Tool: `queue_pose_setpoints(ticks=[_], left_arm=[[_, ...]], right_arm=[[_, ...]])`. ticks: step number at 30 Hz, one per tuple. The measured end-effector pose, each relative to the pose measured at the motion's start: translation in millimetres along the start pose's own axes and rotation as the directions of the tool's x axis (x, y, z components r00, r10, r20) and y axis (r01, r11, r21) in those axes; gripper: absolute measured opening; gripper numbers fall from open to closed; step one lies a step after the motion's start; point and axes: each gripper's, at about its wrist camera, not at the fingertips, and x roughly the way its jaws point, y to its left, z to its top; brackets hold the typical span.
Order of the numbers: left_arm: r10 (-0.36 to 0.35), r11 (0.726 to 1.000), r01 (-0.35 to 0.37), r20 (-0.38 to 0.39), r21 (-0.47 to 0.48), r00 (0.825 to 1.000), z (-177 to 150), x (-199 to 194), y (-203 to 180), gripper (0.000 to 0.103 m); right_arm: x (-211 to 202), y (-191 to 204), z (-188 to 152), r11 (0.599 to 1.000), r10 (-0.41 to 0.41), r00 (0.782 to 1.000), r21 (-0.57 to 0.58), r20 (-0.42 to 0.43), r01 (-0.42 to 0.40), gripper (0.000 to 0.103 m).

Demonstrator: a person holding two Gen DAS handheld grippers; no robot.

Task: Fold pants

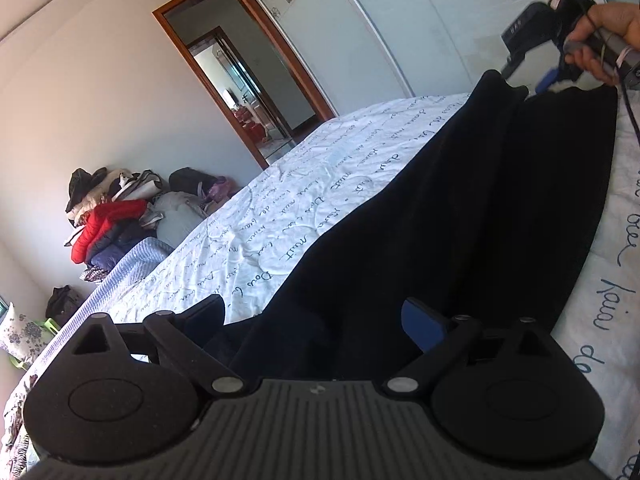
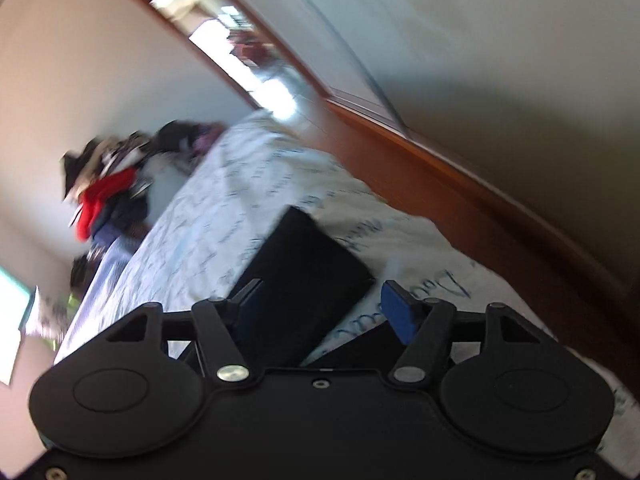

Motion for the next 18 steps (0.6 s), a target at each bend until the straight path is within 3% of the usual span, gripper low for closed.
queue_pose_setpoints(ticks=[4, 5, 7, 8, 14, 18], left_arm=[[-0.006, 1.000, 0.006, -0.006, -0.004, 1.000, 2, 7, 0, 0.099], [-0.007, 1.000, 0.007, -0.011, 0.001, 1.000, 3, 9, -2, 0.099], [-0.017, 1.000, 0.017, -0.001, 0.013, 1.000, 5, 10, -6, 0.099], [-0.027, 0.999, 0.027, 0.007, 0.023, 1.000, 7, 10, -9, 0.099], [-0.107, 0.989, 0.104, 0.030, 0.103, 0.994, 16, 21, -30, 0.101], [-0.073, 0.985, 0.064, 0.053, 0.160, 0.996, 17, 29, -48, 0.099]], right_arm=[[14, -6, -3, 0.992, 0.053, 0.999, 0.112, 0.003, -0.053, 0.065], [18, -7, -3, 0.989, 0.057, 0.998, 0.136, 0.011, -0.058, 0.055], [20, -6, -3, 0.987, 0.023, 1.000, 0.157, 0.016, -0.025, 0.019], [18, -5, -4, 0.988, 0.010, 1.000, 0.155, 0.020, -0.013, 0.013], [-20, 20, -2, 0.995, 0.054, 0.994, 0.083, 0.099, -0.062, 0.011], [-57, 52, 11, 0.990, 0.136, 0.980, 0.005, 0.145, -0.138, 0.011]])
